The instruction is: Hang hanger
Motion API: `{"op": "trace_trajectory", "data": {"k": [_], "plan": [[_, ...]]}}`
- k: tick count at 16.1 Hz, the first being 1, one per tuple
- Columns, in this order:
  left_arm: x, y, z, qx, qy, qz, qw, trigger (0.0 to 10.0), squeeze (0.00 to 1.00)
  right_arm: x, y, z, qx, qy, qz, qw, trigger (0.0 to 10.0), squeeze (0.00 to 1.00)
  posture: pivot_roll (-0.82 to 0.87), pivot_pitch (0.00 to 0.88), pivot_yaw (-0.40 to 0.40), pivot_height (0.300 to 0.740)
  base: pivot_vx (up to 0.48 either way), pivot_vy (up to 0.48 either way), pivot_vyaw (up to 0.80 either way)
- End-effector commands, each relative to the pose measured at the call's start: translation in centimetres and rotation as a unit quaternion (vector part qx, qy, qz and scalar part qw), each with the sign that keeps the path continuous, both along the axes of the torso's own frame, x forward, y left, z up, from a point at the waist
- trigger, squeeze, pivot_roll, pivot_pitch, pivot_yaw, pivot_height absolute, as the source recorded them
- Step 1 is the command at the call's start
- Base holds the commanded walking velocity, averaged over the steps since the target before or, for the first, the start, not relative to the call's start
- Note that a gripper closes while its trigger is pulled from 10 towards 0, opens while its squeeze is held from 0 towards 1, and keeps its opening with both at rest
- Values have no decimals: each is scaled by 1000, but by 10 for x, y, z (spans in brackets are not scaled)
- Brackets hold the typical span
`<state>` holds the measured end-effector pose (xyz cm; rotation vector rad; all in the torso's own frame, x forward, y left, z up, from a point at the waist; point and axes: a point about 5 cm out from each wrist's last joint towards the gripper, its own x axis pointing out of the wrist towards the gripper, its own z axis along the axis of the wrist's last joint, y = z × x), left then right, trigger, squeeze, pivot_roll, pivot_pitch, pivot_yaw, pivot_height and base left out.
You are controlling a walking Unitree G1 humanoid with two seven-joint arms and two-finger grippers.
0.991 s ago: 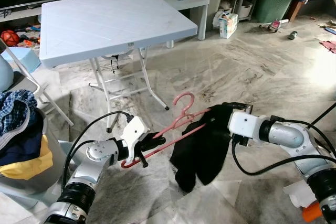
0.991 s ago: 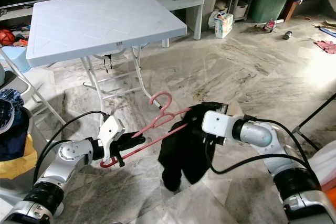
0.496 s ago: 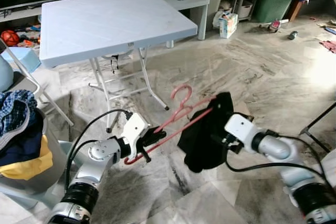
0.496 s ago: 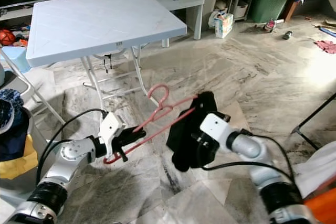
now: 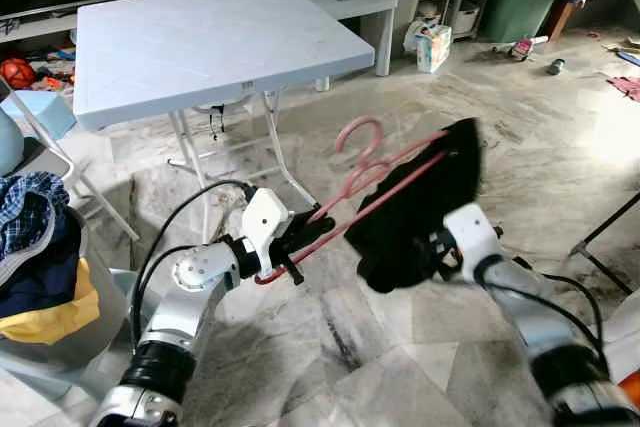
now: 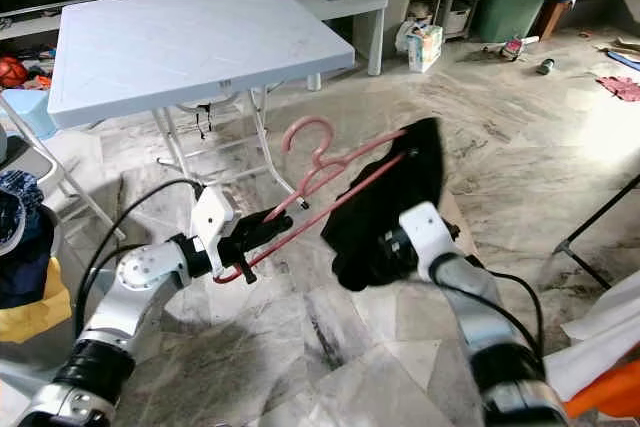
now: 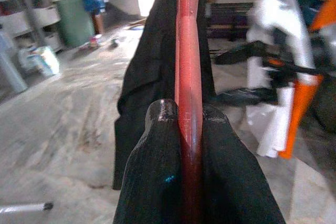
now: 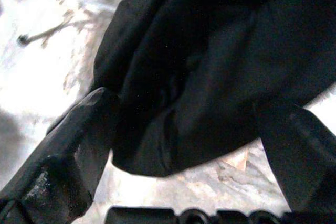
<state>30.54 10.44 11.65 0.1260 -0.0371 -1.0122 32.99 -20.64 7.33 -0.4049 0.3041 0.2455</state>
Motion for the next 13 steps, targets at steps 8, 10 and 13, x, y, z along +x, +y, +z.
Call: {"op": "trace_trajectory", "data": {"k": [8, 10, 13], "plan": [[-14, -8, 14, -13, -3, -35, 999, 0, 0, 29, 11, 20, 43, -48, -93, 994, 0, 0, -75, 2, 7, 740, 0, 0, 0], [-15, -9, 15, -12, -3, -39, 999, 0, 0, 28, 9, 18, 44, -48, -103, 993, 0, 0, -71, 0, 7, 740, 0, 0, 0], [-15, -8, 16, -9, -1, -37, 999, 0, 0, 26, 2, 17, 44, -50, -109, 992, 0, 0, -73, 0, 8, 740, 0, 0, 0]]}}
